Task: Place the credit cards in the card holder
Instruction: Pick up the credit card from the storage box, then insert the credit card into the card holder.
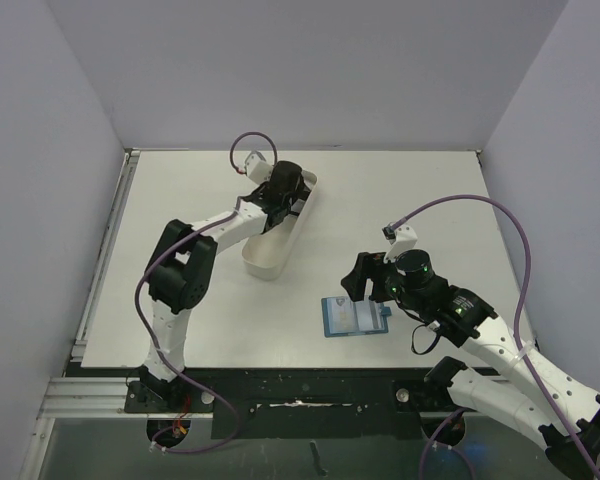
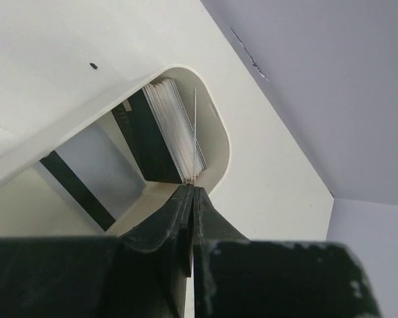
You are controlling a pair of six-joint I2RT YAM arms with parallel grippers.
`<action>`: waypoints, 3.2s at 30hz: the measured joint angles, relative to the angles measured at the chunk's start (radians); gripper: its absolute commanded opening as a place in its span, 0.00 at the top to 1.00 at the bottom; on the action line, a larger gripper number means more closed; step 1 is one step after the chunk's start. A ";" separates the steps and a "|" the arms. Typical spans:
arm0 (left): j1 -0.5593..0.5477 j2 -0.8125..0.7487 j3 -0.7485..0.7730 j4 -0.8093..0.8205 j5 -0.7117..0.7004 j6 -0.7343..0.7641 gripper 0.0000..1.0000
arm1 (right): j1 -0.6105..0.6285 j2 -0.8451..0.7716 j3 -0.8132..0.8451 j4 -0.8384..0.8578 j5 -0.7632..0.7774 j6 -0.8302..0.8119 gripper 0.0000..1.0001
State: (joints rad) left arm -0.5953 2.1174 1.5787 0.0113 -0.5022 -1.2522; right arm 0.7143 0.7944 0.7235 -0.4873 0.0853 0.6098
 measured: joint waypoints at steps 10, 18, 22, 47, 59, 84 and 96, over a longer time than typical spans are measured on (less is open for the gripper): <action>-0.006 -0.262 -0.231 0.051 0.090 0.049 1.00 | 0.000 0.000 -0.001 0.000 -0.010 0.024 0.22; 0.022 -0.447 -0.397 0.101 0.369 0.163 1.00 | 0.000 0.000 -0.006 -0.021 0.026 0.080 0.23; 0.030 -0.505 -0.455 0.102 0.507 0.208 1.00 | -0.007 0.006 -0.015 -0.061 0.078 0.099 0.24; -0.191 -0.596 -0.717 0.063 0.856 0.263 1.00 | -0.296 0.223 -0.167 -0.059 -0.018 0.059 0.39; -0.215 -0.579 -0.761 0.074 0.782 0.216 1.00 | -0.296 0.235 -0.234 -0.003 -0.047 0.081 0.50; -0.275 -0.586 -0.858 0.113 0.715 0.120 1.00 | -0.091 0.250 -0.257 0.063 -0.039 0.237 0.63; -0.348 -0.538 -0.858 0.166 0.706 0.086 1.00 | -0.085 0.209 -0.256 0.015 0.062 0.210 0.62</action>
State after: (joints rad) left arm -0.9428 1.5791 0.7204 0.1772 0.2043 -1.1660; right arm 0.6292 1.0031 0.4679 -0.4725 0.1471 0.8200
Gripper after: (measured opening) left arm 0.009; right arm 0.379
